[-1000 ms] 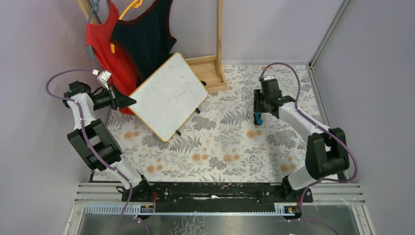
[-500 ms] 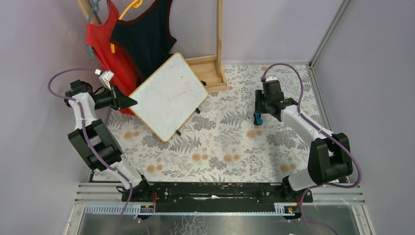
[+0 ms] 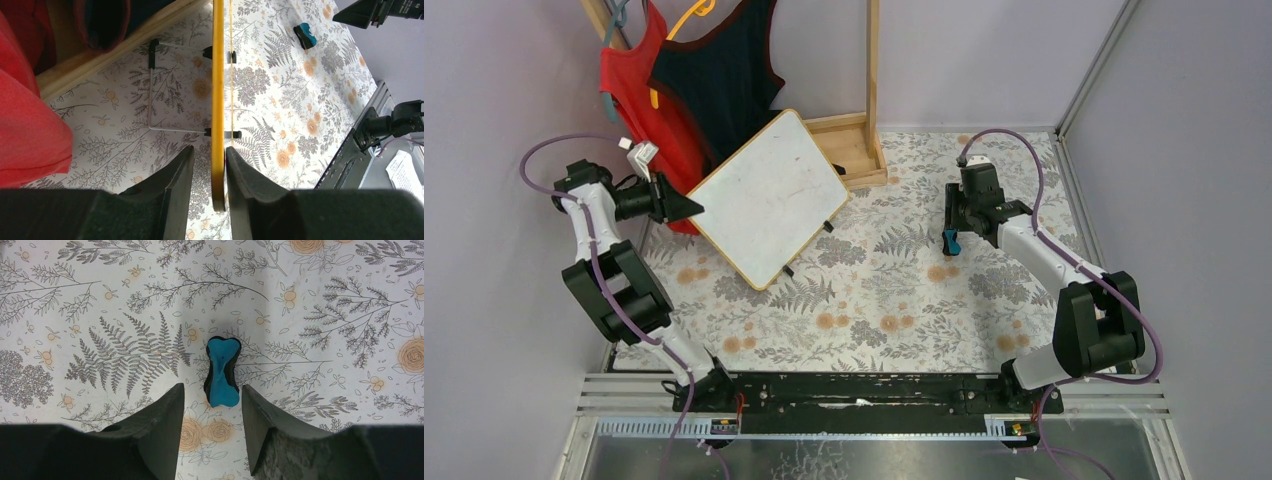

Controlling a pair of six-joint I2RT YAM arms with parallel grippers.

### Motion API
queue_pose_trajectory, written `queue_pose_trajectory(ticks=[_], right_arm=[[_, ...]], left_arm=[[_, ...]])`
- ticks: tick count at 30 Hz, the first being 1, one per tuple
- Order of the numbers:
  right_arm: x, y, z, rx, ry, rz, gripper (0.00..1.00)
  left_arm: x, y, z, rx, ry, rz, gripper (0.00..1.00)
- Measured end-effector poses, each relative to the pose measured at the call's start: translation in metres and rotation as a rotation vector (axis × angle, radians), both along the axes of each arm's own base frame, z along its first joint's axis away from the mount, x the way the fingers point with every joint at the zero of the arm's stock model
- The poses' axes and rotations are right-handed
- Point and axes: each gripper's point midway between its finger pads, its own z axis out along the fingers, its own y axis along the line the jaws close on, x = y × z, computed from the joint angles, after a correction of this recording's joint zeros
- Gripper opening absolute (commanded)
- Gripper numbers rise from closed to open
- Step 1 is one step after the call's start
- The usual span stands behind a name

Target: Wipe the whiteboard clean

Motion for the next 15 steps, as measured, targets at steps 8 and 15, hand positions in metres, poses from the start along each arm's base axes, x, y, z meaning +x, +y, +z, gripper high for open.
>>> queue_pose_trajectory(ticks=[8,15], right_arm=[[-0.0011,-0.0002,-0.0061,-0.004,0.013,0.0,0.51],[-0.0018,0.0012,-0.0081,0.002,0.018,0.006,0.51]], left_arm=[[-0.0018,-0.0009,0.0038,-0.001,0.005,-0.009,0.41],[-0.0016,-0.0008,0.0054,0.001,0.002,-0.01,0.45]])
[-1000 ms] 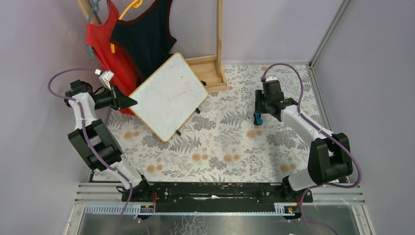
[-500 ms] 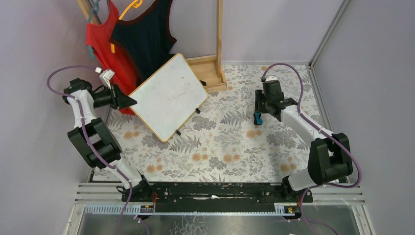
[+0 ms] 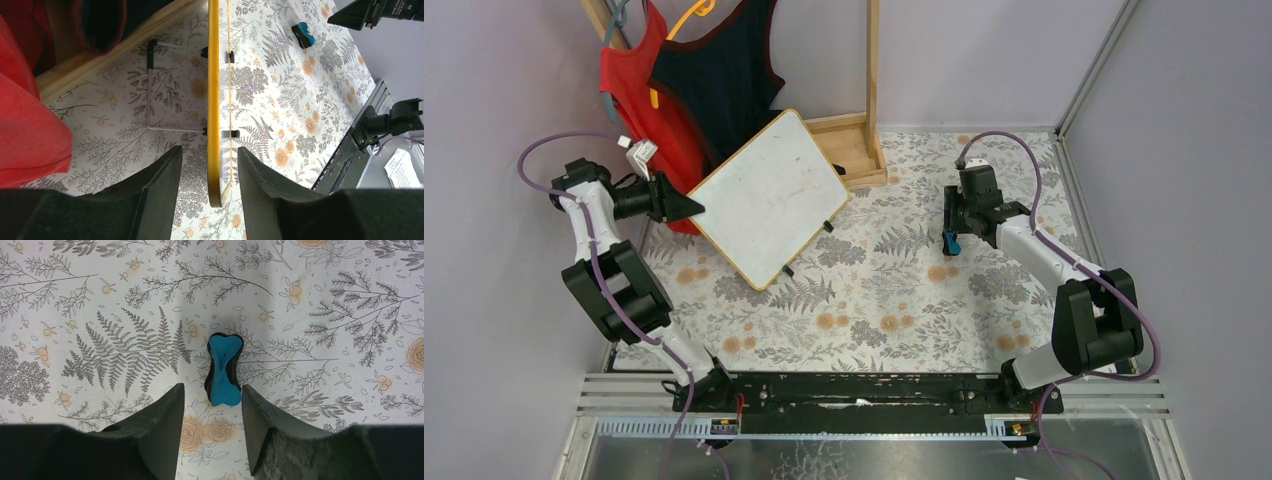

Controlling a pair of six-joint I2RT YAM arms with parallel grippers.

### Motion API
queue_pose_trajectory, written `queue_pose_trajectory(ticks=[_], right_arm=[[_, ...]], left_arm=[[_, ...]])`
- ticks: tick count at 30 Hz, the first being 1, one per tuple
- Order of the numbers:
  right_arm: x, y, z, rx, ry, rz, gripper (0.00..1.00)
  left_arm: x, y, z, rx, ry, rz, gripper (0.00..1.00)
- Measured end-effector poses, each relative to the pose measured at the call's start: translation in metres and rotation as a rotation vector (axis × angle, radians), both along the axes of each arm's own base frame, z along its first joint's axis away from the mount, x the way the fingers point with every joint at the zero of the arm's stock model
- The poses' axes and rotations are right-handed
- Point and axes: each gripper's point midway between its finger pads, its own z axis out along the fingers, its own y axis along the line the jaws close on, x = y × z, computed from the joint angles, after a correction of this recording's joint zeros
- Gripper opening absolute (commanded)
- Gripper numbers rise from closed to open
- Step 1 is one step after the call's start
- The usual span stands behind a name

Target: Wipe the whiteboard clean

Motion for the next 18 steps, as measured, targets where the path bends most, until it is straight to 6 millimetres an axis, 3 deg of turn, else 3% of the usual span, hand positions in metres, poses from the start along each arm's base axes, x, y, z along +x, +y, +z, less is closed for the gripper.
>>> queue_pose_trajectory(ticks=[9,14,18], right_arm=[[-0.002,0.002,-0.004,0.007,0.008,0.008,0.51],[-0.003,0.002,-0.005,0.009,0.01,0.009,0.51],[-0.003,0.002,-0.005,0.009,0.01,0.009,0.51]], left_arm=[[0.001,0.004,0.002,0.014,0.017,0.03,0.55],[-0.001,0.015,0.017,0.036,-0.017,0.097,0.64],[-0.004,0.029,0.035,0.062,-0.063,0.162,0.66]])
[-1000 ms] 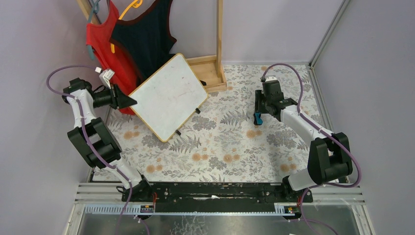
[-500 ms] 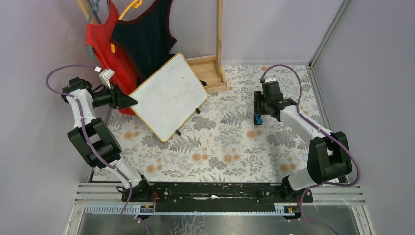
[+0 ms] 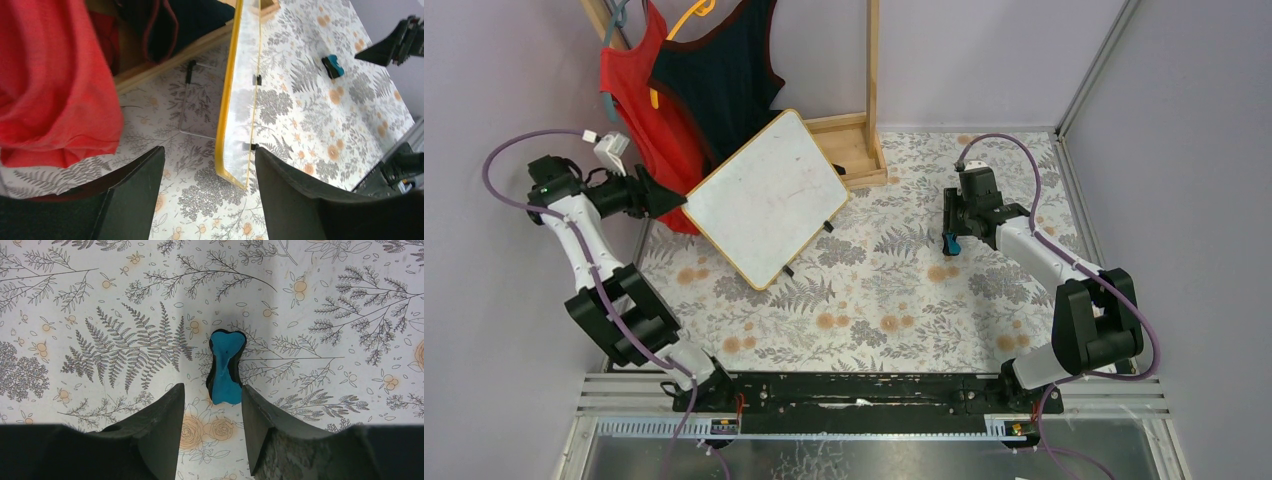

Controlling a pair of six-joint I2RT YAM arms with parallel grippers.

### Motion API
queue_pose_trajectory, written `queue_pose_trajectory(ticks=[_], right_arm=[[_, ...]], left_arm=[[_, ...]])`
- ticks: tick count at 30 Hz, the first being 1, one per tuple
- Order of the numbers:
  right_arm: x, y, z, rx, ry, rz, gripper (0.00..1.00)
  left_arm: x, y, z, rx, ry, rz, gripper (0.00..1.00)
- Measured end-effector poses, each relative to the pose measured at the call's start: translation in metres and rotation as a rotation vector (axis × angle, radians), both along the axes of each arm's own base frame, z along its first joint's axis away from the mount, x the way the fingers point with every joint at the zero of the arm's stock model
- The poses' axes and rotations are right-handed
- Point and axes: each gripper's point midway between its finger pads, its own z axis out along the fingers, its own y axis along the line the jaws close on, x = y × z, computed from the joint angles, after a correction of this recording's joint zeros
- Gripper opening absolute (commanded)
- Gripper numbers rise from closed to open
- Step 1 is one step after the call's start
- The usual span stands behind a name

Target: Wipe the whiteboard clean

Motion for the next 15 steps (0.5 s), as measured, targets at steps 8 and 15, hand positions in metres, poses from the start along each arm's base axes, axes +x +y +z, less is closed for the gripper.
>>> queue_pose_trajectory(ticks=[8,15], right_arm=[[0.0,-0.003,-0.002,-0.011,-0.002,-0.014,0.51],[-0.007,-0.018,0.001,-0.05,-0.031,-0.078,0.52]], left_arm=[[-0.009,0.041,0.018,0.055,-0.036,0.21,0.72],[-0.023,0.079,0.003,0.125,-0.024,0.478,0.74]])
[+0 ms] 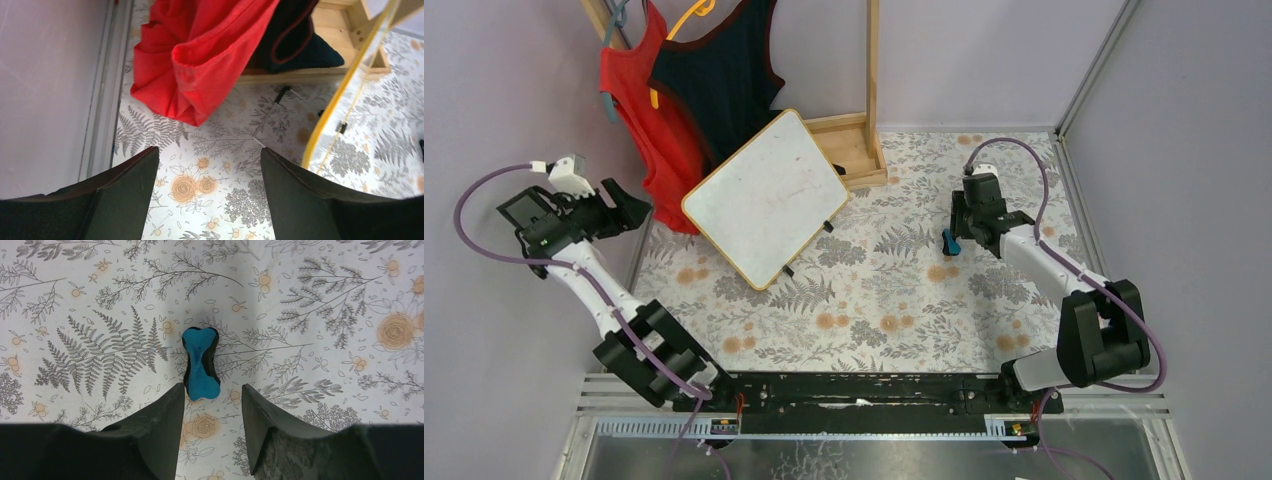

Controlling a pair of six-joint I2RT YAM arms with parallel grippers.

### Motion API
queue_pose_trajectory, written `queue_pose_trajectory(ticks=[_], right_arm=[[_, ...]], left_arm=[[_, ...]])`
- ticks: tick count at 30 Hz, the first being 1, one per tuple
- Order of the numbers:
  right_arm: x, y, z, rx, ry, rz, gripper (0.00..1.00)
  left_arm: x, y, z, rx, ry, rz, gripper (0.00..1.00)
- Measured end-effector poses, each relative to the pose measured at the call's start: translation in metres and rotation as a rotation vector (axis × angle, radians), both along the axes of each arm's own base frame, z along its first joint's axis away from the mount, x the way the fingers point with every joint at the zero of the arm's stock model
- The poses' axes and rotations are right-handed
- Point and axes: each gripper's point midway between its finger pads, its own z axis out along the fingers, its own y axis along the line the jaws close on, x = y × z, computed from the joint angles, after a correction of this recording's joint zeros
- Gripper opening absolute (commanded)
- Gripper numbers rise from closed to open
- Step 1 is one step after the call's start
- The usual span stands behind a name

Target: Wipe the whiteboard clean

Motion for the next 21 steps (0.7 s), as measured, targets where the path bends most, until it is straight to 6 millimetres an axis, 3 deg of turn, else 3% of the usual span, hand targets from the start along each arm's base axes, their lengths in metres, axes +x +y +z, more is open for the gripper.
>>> queue_pose_trajectory(ticks=[8,12,17,21], right_arm=[[-0.001,-0.014,0.007,-0.021,-0.066,-0.077,0.52],[-0.007,-0.018,-0.003,-0.024,-0.069,-0.101,0.53],[-0.012,-0.023,-0.011,-0.03,-0.064,-0.125,0.53],[-0.009,-0.023,-0.008,-0.02,-0.084,-0.145,0.53]], left_arm=[[-0.013,0.009,-0.043,0.012,-0.012,0.201,0.77],[-0.023,-0.001,-0.081,0.02,-0.01,0.298,0.77],[-0.016,-0.022,-0.111,0.068,0.0,0.33,0.77],[-0.01,-0.006,-0.129,0.106,0.033,0.451,0.77]])
